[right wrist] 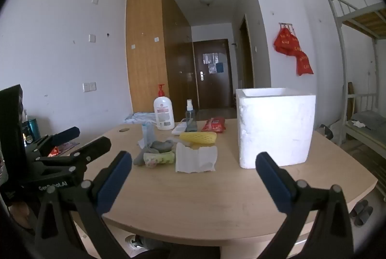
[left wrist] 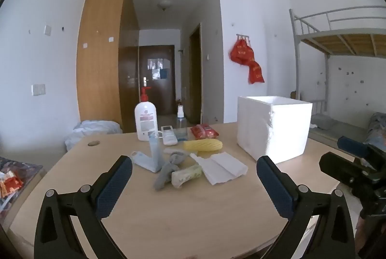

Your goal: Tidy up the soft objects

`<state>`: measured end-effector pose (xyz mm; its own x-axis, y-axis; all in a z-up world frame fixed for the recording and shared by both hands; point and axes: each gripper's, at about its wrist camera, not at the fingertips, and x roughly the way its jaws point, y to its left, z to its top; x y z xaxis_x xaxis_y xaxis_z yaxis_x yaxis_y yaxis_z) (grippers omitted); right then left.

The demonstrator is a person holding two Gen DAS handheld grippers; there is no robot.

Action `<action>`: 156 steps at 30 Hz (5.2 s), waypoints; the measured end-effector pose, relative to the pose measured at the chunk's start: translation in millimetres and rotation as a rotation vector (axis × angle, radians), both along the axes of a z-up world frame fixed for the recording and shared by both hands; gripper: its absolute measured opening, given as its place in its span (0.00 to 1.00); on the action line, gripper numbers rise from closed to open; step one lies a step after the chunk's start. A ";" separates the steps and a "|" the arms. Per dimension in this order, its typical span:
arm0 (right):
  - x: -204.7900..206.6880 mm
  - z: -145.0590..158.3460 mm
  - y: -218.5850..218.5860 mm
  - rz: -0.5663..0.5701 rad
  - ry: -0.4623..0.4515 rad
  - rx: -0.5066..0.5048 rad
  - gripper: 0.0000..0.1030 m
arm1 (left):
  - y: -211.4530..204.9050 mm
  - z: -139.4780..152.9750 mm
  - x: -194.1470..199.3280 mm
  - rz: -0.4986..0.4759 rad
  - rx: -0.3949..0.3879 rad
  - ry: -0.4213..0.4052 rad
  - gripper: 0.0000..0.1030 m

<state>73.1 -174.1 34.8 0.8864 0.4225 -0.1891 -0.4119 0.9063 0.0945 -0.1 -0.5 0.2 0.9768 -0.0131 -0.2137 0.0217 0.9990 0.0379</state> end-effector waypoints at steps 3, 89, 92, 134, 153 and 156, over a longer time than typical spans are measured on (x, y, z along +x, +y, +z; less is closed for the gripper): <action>-0.5 0.0 -0.6 -0.002 -0.002 0.001 1.00 | -2.8 -0.5 1.3 -0.005 -0.003 -0.008 1.00; -7.1 6.6 -3.8 -0.004 -0.020 -0.006 1.00 | 3.7 2.2 -2.8 -0.013 -0.034 -0.032 1.00; -6.4 6.6 -3.7 -0.003 -0.018 -0.005 1.00 | 4.2 2.5 -2.4 -0.017 -0.033 -0.028 1.00; 117.1 -19.5 65.3 0.212 0.236 -0.071 1.00 | 80.8 -30.1 111.8 0.111 -0.066 0.233 1.00; 174.8 -32.3 91.2 0.246 0.378 -0.169 1.00 | 108.7 -30.9 214.5 0.115 -0.182 0.460 0.76; 178.7 -34.2 91.4 0.260 0.388 -0.168 1.00 | 110.2 -32.6 225.8 0.129 -0.191 0.475 0.65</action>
<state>251.8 -82.7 0.6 0.6065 0.5554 -0.5688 -0.5894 0.7943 0.1471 225.7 109.7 -32.4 0.7693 0.0192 -0.6386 -0.1317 0.9829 -0.1290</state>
